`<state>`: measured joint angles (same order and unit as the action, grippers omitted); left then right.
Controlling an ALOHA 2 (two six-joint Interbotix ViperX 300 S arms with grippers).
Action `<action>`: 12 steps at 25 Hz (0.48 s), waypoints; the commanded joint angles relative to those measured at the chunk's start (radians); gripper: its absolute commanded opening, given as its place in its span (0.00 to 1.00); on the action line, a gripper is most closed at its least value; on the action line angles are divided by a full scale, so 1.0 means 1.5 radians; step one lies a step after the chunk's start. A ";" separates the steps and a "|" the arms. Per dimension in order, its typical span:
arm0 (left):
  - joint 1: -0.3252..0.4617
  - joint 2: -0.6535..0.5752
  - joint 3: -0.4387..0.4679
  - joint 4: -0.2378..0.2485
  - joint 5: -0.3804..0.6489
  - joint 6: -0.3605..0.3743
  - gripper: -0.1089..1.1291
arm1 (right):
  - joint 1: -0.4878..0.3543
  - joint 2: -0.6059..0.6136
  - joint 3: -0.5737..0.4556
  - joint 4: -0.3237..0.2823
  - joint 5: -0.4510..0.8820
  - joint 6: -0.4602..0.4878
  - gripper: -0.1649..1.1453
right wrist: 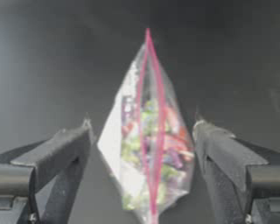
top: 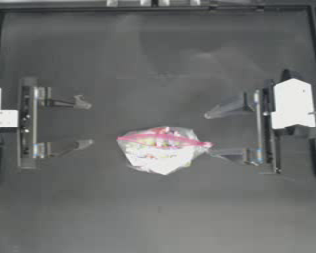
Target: Put candy in bag
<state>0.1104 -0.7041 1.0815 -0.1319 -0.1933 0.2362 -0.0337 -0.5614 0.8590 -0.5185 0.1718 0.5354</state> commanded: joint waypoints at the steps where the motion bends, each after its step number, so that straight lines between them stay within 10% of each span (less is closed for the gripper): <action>1: 0.001 -0.030 0.002 0.000 0.002 0.001 0.88 | -0.007 -0.033 0.011 0.000 -0.019 -0.001 0.87; 12: 0.001 -0.084 0.015 0.001 0.016 0.001 0.88 | -0.007 -0.089 0.050 -0.009 -0.019 -0.001 0.87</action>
<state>0.1104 -0.8237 1.1152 -0.1319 -0.1657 0.2362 -0.0430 -0.6811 0.9373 -0.5246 0.1473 0.5354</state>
